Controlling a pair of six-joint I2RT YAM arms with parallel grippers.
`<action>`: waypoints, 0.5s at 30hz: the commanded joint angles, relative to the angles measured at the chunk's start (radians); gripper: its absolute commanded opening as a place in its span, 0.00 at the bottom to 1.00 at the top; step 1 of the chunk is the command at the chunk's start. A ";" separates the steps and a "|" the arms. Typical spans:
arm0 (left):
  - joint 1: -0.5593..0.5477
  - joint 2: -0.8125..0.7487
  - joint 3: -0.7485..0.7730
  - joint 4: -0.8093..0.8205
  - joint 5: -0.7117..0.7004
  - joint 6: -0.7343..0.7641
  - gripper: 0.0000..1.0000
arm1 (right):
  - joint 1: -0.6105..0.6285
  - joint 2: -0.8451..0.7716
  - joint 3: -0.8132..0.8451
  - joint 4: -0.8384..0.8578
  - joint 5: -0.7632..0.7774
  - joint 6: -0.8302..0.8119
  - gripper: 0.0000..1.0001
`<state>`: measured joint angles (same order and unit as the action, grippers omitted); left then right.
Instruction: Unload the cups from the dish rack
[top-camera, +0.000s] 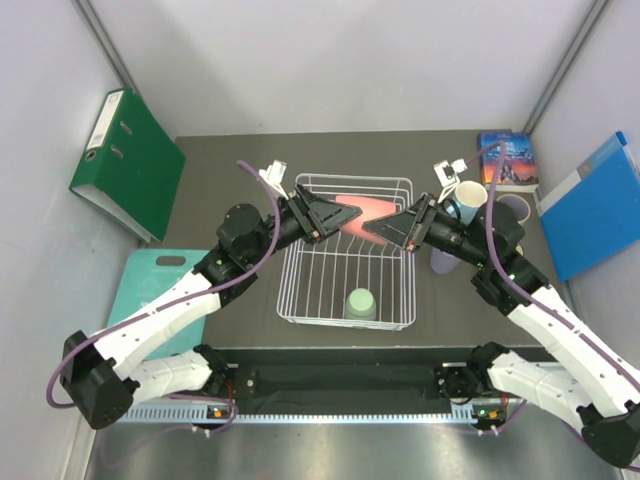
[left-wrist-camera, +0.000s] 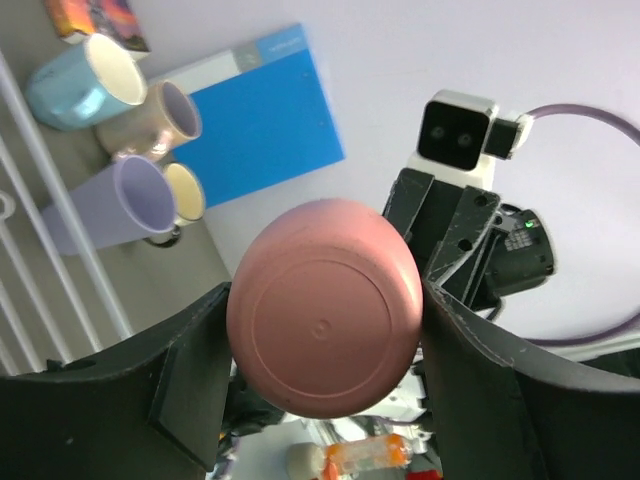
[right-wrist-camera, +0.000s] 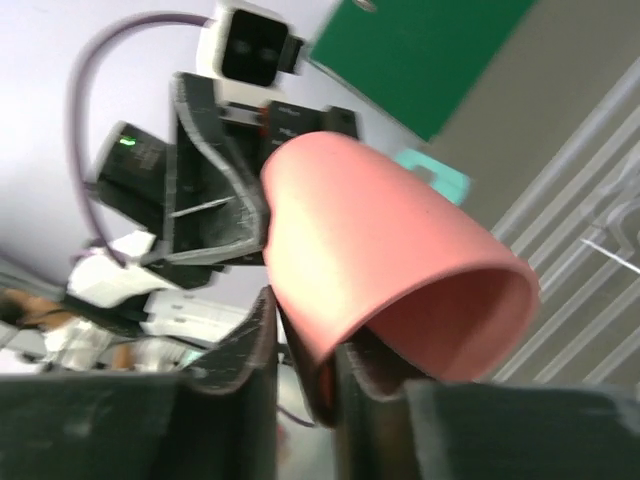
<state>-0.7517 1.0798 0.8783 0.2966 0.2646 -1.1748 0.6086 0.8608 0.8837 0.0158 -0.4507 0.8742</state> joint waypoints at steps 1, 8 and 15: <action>-0.018 0.032 0.016 0.081 0.088 0.001 0.00 | 0.010 -0.003 -0.008 0.096 -0.057 0.009 0.00; -0.015 0.005 0.093 -0.157 -0.025 0.147 0.99 | 0.010 -0.088 0.079 -0.242 0.117 -0.159 0.00; -0.001 -0.084 0.149 -0.488 -0.404 0.204 0.99 | 0.010 -0.031 0.391 -0.735 0.590 -0.331 0.00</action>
<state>-0.7605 1.0756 0.9749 -0.0139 0.1036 -1.0359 0.6128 0.7933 1.0786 -0.4515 -0.1780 0.6853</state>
